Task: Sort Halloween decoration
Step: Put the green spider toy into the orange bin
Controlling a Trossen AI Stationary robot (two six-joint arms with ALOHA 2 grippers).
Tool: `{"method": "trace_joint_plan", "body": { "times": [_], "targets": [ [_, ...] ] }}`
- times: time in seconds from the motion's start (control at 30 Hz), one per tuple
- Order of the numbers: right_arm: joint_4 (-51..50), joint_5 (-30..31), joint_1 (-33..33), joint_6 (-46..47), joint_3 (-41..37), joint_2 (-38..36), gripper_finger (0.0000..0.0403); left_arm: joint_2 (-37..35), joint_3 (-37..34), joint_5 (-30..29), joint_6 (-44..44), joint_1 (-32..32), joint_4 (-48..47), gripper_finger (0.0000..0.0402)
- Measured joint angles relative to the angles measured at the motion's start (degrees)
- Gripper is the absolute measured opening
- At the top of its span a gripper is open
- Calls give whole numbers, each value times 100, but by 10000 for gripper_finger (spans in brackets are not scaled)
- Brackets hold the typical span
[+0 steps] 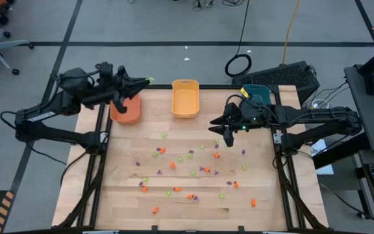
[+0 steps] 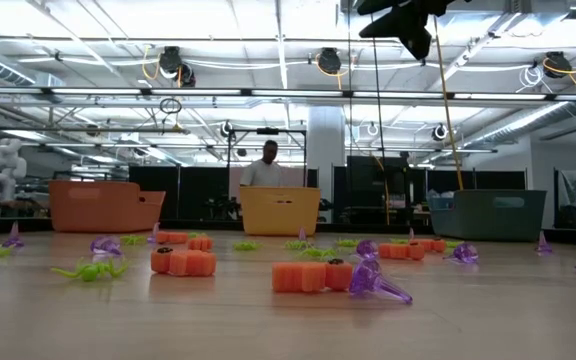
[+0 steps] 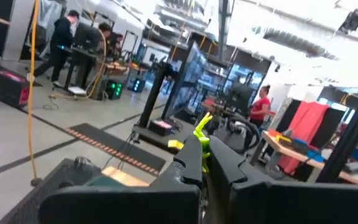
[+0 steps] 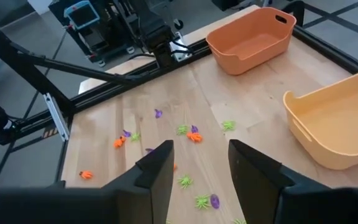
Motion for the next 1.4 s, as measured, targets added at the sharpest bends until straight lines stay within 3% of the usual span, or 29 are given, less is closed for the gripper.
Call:
{"method": "trace_joint_plan", "body": {
  "times": [0.33, 0.47, 0.77, 1.07, 1.4],
  "targets": [
    [1, 22, 0, 550, 0, 0, 139, -7, -2, 988, 2, 0, -290, 2],
    [2, 201, -2, 708, 0, 0, 139, -26, -2, 1013, 102, 0, -290, 2],
    [82, 437, 0, 679, 0, 2, 139, -27, -2, 1006, 1274, 0, -282, 2],
    [85, 438, -1, 502, 0, 4, 139, -27, -2, 986, 3319, 0, -651, 2],
    [83, 438, 0, 262, 0, 4, 139, -27, -2, 986, 3356, 0, -826, 2]
  ]
}}
